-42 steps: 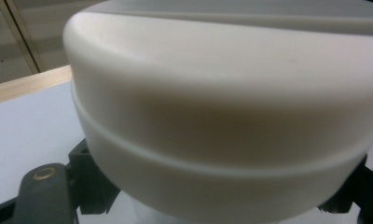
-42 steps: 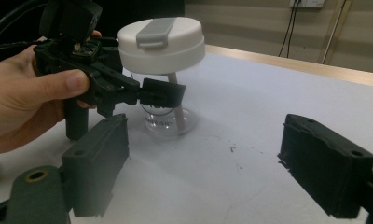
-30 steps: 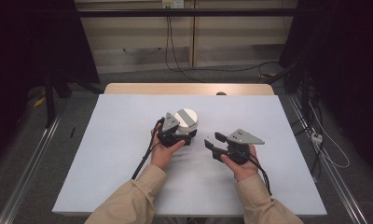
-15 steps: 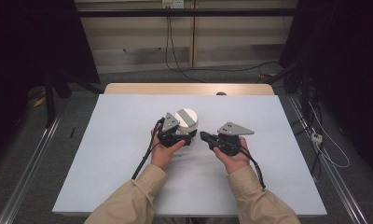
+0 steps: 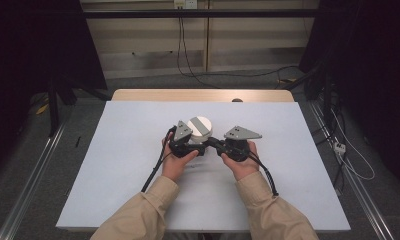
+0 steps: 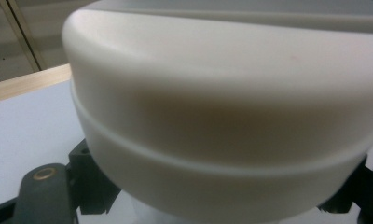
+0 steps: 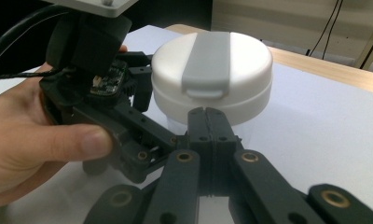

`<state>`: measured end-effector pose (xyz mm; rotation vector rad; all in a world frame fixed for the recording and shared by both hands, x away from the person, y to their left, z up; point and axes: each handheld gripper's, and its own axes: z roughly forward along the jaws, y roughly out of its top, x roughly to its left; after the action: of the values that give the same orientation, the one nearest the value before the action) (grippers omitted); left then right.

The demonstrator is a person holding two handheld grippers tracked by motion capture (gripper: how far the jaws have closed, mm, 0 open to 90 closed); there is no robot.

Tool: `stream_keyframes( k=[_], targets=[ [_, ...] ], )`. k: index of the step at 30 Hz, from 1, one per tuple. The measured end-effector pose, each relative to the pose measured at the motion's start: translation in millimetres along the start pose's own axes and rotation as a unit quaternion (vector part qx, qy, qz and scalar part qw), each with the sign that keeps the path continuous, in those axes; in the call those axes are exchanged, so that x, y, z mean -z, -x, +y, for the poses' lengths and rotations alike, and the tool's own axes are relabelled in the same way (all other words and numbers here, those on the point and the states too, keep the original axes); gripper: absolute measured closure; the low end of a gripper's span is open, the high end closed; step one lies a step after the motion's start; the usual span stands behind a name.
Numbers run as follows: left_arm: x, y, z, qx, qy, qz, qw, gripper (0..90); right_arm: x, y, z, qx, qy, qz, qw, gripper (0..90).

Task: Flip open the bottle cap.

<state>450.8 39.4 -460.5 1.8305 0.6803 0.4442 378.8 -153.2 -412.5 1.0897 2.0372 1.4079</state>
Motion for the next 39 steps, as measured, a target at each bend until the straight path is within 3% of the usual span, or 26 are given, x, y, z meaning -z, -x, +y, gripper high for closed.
stream_keyframes(
  k=[39],
  targets=[
    [0.0, 0.1, 0.0, 0.001, -0.002, 0.000, 1.0000, 18.5, -9.1, -1.2, 35.5, 0.014, 0.034, 0.003, 0.9993, 90.0]
  ],
)
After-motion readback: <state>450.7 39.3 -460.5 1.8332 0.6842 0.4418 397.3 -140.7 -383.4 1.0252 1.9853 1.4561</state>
